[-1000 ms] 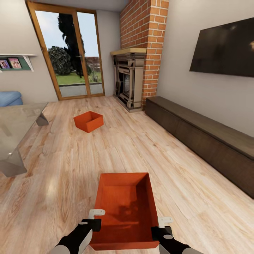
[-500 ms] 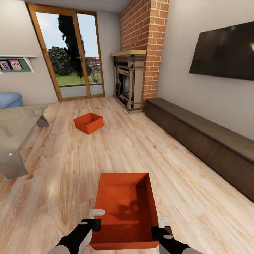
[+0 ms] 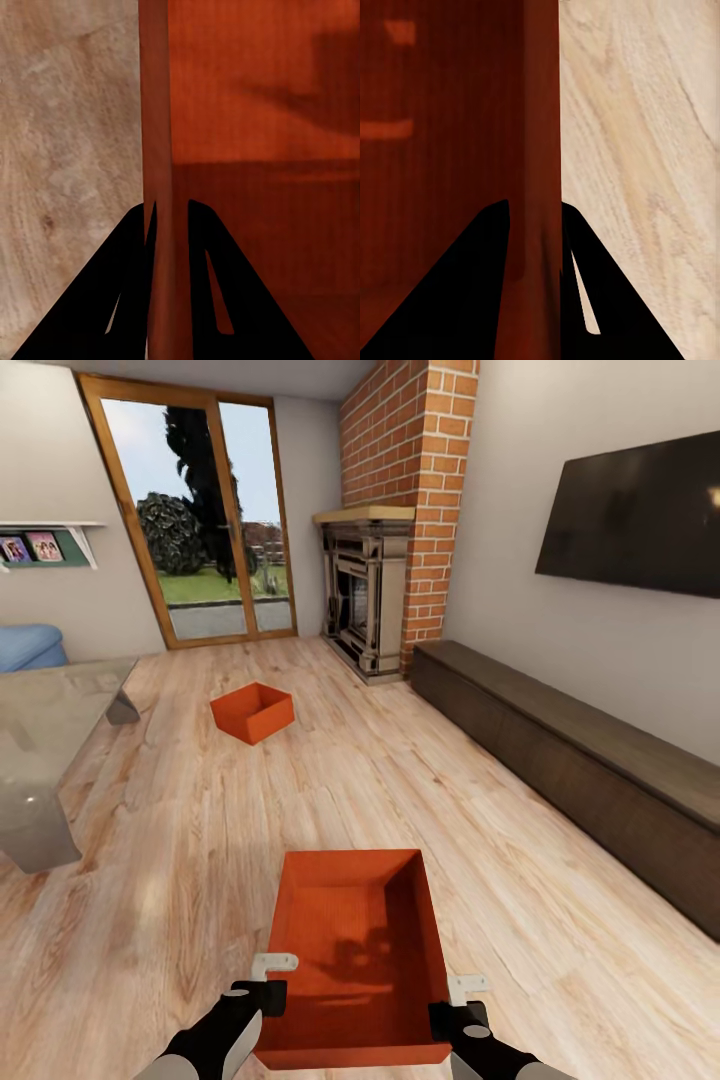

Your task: Move the two storage containers from the living room to the garage. In the garage, place one container on the floor and stack the other container on top of it (either order is fine).

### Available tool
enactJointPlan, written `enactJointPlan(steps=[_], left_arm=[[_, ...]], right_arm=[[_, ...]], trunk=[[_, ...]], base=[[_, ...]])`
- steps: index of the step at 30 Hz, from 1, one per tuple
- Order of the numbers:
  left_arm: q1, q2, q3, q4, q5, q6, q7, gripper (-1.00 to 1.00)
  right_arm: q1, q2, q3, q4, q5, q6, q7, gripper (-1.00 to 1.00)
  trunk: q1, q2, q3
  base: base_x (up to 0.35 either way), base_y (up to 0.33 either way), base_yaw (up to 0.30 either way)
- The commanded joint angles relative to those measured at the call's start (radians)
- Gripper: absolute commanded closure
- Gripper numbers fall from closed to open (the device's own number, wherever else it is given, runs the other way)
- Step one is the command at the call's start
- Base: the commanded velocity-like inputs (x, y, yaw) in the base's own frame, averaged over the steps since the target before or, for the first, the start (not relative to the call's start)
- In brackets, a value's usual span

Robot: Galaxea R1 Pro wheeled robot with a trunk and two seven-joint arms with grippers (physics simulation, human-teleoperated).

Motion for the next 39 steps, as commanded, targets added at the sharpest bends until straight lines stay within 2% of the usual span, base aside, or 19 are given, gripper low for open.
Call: enactJointPlan(steps=[1,39], left_arm=[[0.0,0.0,-0.011,0.0,0.024,0.005,-0.001,1.0],[0.0,0.0,-0.012,0.0,0.024,0.004,-0.001,1.0]], right_arm=[[-0.001,0.0,0.008,-0.002,-0.003,-0.003,0.003,1.0],[-0.001,-0.001,0.008,-0.002,-0.003,-0.003,0.003,1.0]], trunk=[[-0.004,0.007,0.002],[-0.15,0.273,0.121]], base=[[0.0,0.0,0.0],[0.0,0.0,0.0]])
